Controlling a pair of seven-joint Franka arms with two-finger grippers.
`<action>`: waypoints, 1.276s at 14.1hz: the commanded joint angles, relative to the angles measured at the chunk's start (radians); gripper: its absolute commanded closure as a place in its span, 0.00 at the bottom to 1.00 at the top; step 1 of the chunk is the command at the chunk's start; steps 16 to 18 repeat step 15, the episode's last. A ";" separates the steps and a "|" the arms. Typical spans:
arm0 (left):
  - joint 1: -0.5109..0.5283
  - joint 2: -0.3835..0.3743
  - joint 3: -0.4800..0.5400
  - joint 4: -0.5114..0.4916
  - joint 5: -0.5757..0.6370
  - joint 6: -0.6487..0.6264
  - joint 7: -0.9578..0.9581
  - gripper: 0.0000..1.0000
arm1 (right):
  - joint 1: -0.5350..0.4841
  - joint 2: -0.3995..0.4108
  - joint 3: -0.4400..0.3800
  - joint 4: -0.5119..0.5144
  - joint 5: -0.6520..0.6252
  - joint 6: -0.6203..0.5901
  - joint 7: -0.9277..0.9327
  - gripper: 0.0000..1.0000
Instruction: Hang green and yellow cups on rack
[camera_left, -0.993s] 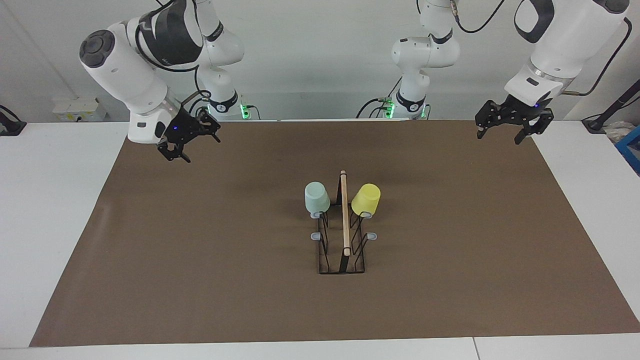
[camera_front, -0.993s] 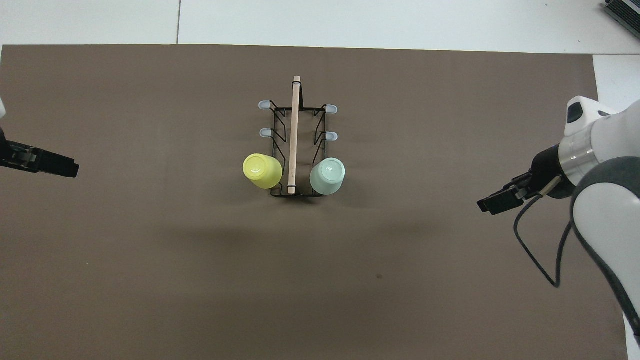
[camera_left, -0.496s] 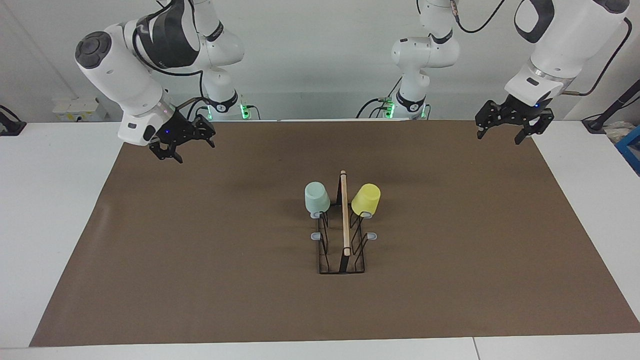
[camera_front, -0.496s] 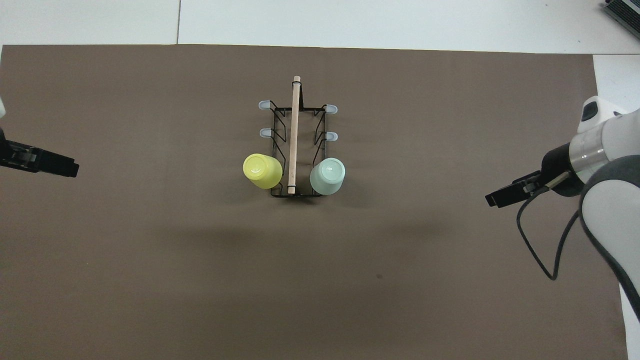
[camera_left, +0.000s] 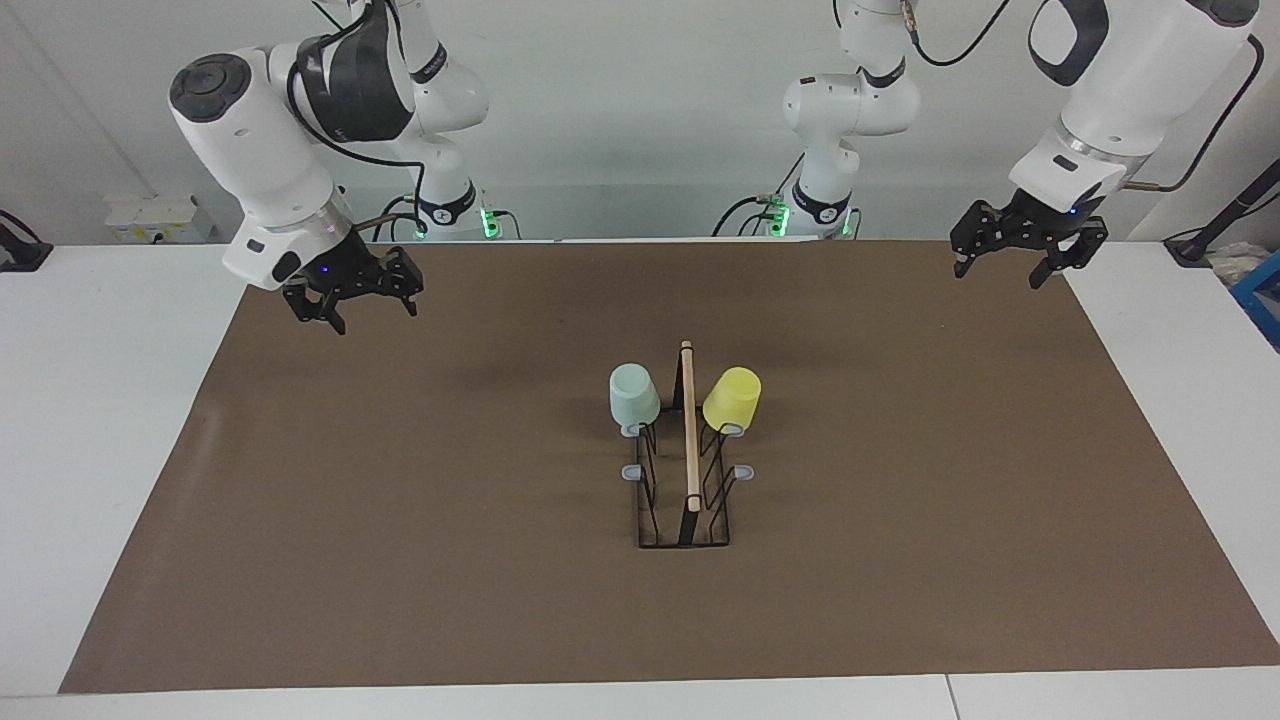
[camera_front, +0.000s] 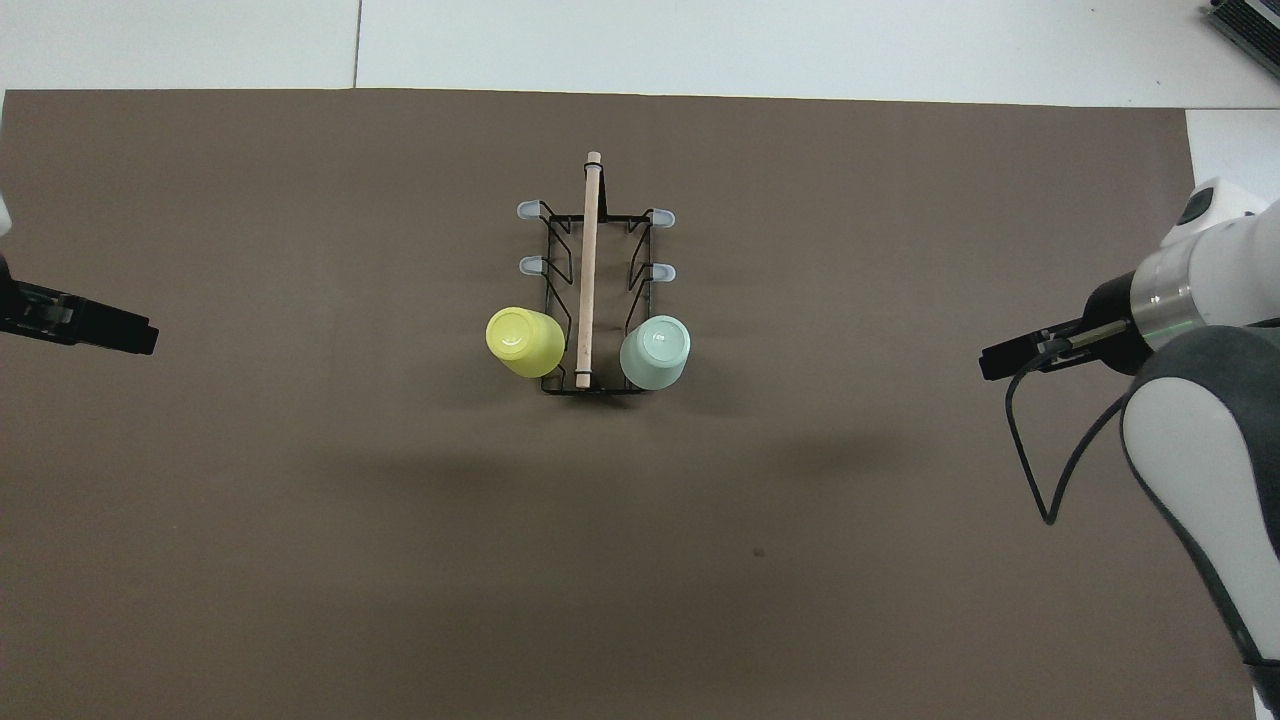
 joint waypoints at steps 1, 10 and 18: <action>-0.017 -0.017 0.014 -0.011 0.019 0.001 -0.006 0.00 | -0.083 0.003 0.084 0.021 -0.065 -0.019 0.071 0.00; -0.016 -0.019 0.014 -0.013 0.019 0.004 -0.011 0.00 | -0.142 0.041 0.141 0.107 -0.062 -0.091 0.154 0.00; -0.013 -0.019 0.014 -0.013 0.019 0.005 -0.008 0.00 | -0.137 0.041 0.141 0.105 -0.059 -0.084 0.199 0.00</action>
